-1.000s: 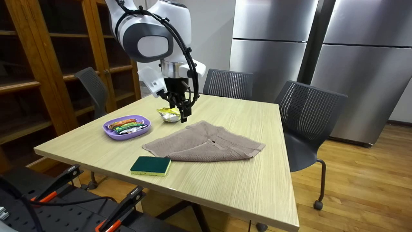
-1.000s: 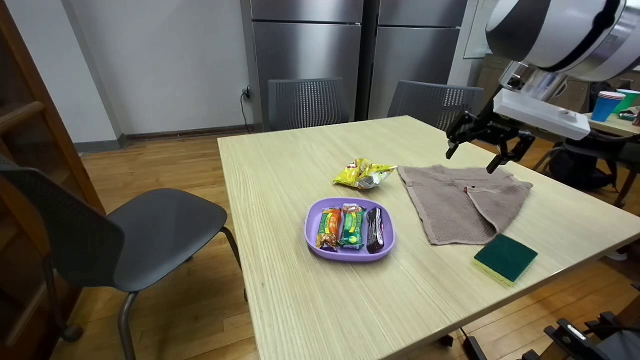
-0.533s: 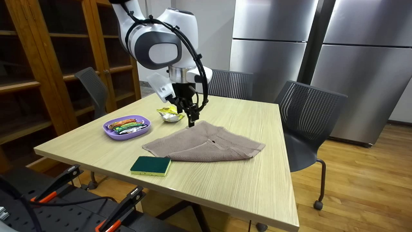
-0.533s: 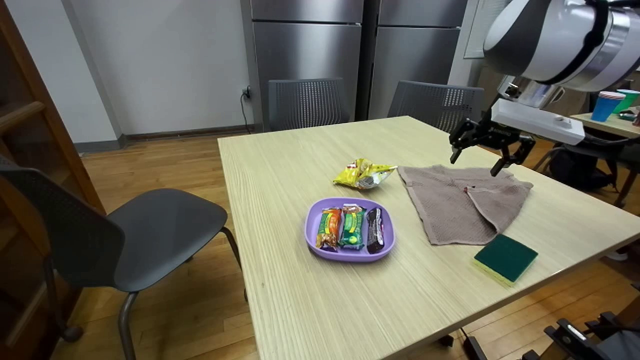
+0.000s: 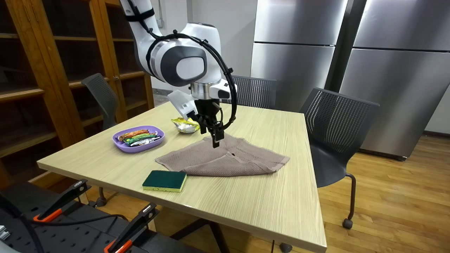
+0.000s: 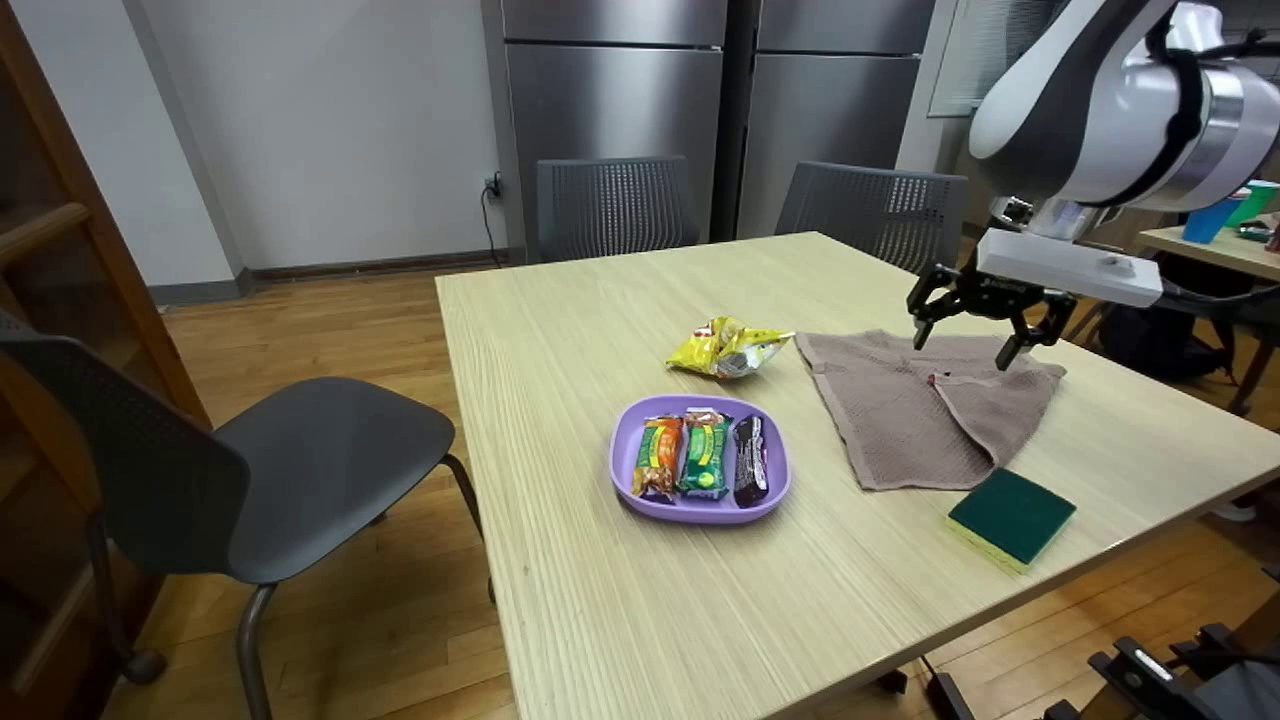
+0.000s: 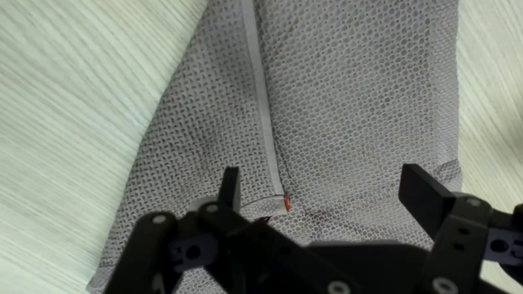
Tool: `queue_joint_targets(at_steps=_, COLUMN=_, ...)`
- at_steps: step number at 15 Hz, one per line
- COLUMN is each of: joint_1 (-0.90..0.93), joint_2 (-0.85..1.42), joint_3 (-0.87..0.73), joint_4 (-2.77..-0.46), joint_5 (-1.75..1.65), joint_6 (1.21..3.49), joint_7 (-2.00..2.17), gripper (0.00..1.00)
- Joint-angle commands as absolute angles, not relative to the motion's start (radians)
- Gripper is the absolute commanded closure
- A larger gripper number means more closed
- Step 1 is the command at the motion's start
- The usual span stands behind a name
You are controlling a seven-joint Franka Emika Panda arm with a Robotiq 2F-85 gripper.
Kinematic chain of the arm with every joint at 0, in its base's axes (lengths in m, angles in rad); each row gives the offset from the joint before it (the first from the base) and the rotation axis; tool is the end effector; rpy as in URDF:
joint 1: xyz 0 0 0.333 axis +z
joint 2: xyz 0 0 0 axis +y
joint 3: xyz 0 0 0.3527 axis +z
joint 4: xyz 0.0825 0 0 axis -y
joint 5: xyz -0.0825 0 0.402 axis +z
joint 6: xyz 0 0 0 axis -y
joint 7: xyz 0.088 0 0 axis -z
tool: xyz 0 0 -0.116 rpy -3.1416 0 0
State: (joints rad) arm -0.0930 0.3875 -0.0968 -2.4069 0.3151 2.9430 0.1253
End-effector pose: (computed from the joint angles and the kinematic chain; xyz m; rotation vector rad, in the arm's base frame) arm 0.5122 -0.1204 0.1774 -2.9456 0.9264 -0.2402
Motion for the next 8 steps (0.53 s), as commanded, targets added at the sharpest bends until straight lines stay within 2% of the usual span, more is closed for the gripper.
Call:
queue_joint_targets(at_steps=1, joint_1=-0.042, joint_2=0.430, joint_3=-0.158, joint_4=-2.377, joint_5=0.238, joint_6=2.939, joint_7=0.221, gripper=0.00)
queue_joint_targets(at_steps=8, joint_1=-0.007, joint_2=0.441, joint_3=-0.186, joint_4=-2.373, joint_5=0.204, joint_6=2.928, joint_7=0.269, gripper=0.00)
